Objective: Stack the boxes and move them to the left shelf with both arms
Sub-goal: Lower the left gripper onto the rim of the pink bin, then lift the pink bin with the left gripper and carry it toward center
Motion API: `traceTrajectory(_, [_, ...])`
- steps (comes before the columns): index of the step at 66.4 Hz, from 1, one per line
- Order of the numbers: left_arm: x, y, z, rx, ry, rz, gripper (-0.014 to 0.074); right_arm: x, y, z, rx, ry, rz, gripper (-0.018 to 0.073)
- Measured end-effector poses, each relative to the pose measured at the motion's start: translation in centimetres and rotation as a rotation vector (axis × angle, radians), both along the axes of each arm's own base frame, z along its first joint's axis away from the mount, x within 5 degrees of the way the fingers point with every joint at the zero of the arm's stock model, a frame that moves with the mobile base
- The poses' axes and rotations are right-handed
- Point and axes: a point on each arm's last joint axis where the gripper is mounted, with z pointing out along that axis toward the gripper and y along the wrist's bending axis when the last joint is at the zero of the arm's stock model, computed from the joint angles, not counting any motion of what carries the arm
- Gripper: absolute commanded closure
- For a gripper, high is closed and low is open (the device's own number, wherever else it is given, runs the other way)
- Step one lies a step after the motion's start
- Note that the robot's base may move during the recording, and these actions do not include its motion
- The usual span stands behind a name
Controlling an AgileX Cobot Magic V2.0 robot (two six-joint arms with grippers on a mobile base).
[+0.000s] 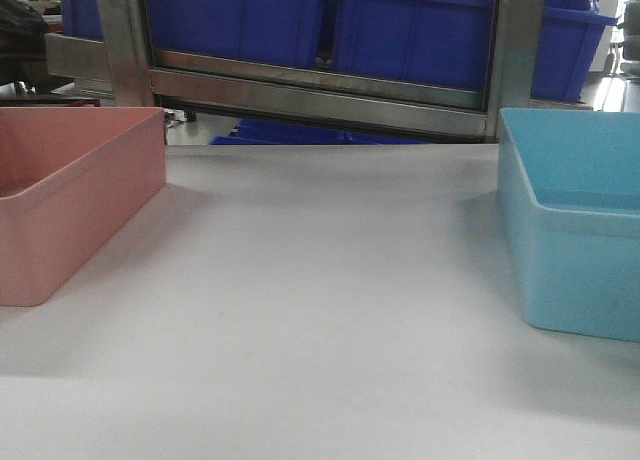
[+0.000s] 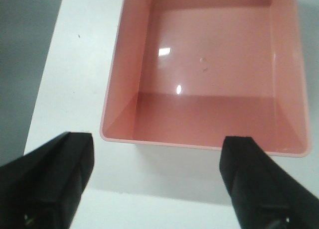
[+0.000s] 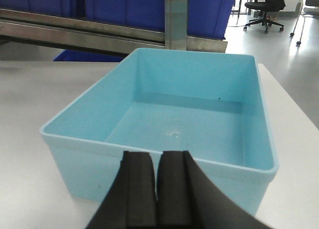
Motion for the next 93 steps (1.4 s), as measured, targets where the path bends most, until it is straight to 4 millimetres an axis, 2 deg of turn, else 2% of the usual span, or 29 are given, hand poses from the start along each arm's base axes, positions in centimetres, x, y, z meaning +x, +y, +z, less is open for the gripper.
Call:
traceTrajectory(6, [3.8,1.7,-0.2,-0.014,0.094,-0.031,0.0165,0.0,0.0,0.0,0.000,0.000,0.000,0.0506])
traceTrajectory(17, [11.0,5.6,-2.3,-0.091,0.191,-0.068,0.0165,0.0,0.0,0.0,0.000,0.000,0.000,0.0506])
traceTrajectory(20, [13.2,6.7,-3.7,-0.114,0.218,-0.064,0.0165,0.0,0.0,0.0,0.000,0.000,0.000,0.0506])
traceTrajectory(25, [15.6,7.9,-5.2,-0.137,0.230,-0.059,0.0166,0.0,0.0,0.0,0.000,0.000,0.000,0.0506])
traceTrajectory(28, [17.5,8.8,-7.3,-0.155,0.253,-0.054,0.0166,0.0,0.0,0.0,0.000,0.000,0.000,0.0506])
traceTrajectory(36, [19.9,9.6,-11.4,-0.178,0.311,-0.049,0.0166,0.0,0.0,0.0,0.000,0.000,0.000,0.0506])
traceTrajectory(47, [21.3,10.0,-16.4,-0.208,0.397,-0.045,0.0175,0.0,0.0,0.0,0.000,0.000,0.000,0.0506])
traceTrajectory(53, [21.5,10.4,-17.6,-0.216,0.416,-0.037,0.0232,0.0,0.0,0.0,0.000,0.000,0.000,0.0506])
traceTrajectory(57, [21.5,10.8,-17.8,-0.218,0.415,-0.028,0.0302,0.0,0.0,0.0,0.000,0.000,0.000,0.0506])
traceTrajectory(69, [21.1,12.1,-17.7,-0.222,0.410,-0.001,0.0622,0.0,0.0,0.0,0.000,0.000,0.000,0.0506])
traceTrajectory(73, [21.0,12.2,-17.7,-0.232,0.410,0.002,0.0596,0.0,0.0,0.0,0.000,0.000,0.000,0.0506])
traceTrajectory(86, [21.0,12.2,-17.7,-0.241,0.409,0.001,0.0602,0.0,0.0,0.0,0.000,0.000,0.000,0.0506])
traceTrajectory(93, [20.9,12.2,-17.1,-0.275,0.393,0.049,0.0603,0.0,0.0,0.0,0.000,0.000,0.000,0.0506])
